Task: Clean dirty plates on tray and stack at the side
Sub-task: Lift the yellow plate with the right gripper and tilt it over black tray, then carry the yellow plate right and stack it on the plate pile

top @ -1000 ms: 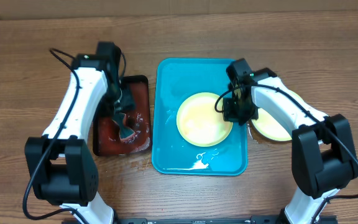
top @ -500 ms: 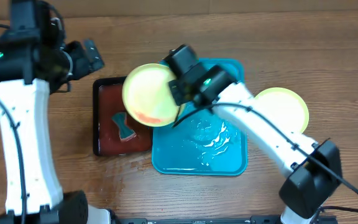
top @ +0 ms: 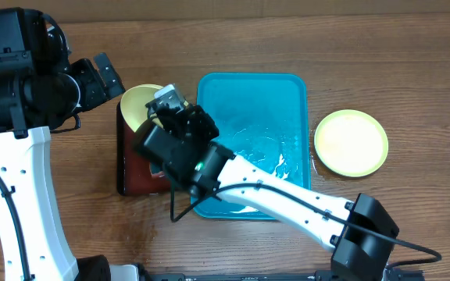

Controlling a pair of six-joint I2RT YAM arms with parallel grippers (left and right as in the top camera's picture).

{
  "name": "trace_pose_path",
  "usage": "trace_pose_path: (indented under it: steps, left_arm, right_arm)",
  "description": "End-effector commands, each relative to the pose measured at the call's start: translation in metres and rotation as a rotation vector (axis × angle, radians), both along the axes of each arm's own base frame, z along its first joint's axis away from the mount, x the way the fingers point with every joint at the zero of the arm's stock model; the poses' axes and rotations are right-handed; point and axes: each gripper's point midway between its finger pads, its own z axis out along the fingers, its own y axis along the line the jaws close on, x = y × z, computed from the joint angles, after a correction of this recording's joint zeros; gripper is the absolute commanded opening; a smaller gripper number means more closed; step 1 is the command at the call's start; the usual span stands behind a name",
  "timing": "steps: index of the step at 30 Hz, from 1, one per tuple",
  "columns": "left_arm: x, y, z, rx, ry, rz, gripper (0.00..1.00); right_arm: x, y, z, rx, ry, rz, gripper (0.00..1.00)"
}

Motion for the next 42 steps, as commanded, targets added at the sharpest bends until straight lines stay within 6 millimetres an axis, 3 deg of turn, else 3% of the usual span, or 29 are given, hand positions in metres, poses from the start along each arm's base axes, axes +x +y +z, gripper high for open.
trace_pose_path:
  steps: [1, 11, 25, 30, 33, 36, 39, 42]
  left_arm:
    - [0.004, 0.006, -0.001, 0.016, 0.005, 0.009, 1.00]
    - [0.004, 0.006, -0.002, 0.016, 0.006, 0.009, 1.00]
    - [0.004, 0.006, -0.002, 0.016, 0.006, 0.009, 1.00]
    - [0.004, 0.006, -0.002, 0.016, 0.006, 0.009, 1.00]
    - [0.004, 0.006, -0.002, 0.016, 0.006, 0.009, 1.00]
    - [0.004, 0.006, -0.002, 0.016, 0.006, 0.009, 1.00]
    - [0.004, 0.006, -0.002, 0.016, 0.006, 0.009, 1.00]
    - [0.004, 0.006, -0.002, 0.016, 0.006, 0.009, 1.00]
  right_arm:
    - [-0.006, -0.009, 0.029, -0.041, -0.141, -0.085, 0.04]
    - [-0.022, -0.001, 0.034, -0.066, -0.174, -0.069, 0.04]
    - [-0.022, -0.001, 0.034, -0.066, -0.173, -0.070, 0.04]
    - [-0.007, -0.014, 0.029, 0.010, -0.152, -0.133, 0.04]
    - [0.014, -0.025, -0.002, 0.167, 0.033, -0.163, 0.04]
    - [0.025, -0.027, -0.036, 0.355, 0.347, -0.113, 0.04]
    - [0.034, -0.041, -0.029, 0.555, 0.594, -0.042, 0.04]
    - [0.049, -0.080, 0.000, 0.718, 0.677, -0.036, 0.04]
